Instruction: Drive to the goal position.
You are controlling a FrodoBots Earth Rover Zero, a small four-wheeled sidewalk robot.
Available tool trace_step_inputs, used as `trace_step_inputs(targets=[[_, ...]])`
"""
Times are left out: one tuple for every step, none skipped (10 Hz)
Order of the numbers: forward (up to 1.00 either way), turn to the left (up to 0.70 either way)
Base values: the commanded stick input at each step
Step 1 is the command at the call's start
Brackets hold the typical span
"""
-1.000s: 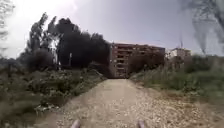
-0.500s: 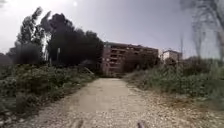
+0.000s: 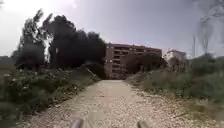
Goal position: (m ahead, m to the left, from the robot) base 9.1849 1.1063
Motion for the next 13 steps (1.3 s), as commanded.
trace_step_inputs(targets=[[0.85, -0.24], [0.85, -0.34], [0.85, -0.34], [0.85, -0.18], [0.85, 0.00], [0.85, 0.00], [0.85, 0.00], [0.85, 0.00], [0.85, 0.00], [0.85, 0.00], [0.85, 0.00], [0.85, 0.00], [0.85, 0.00]])
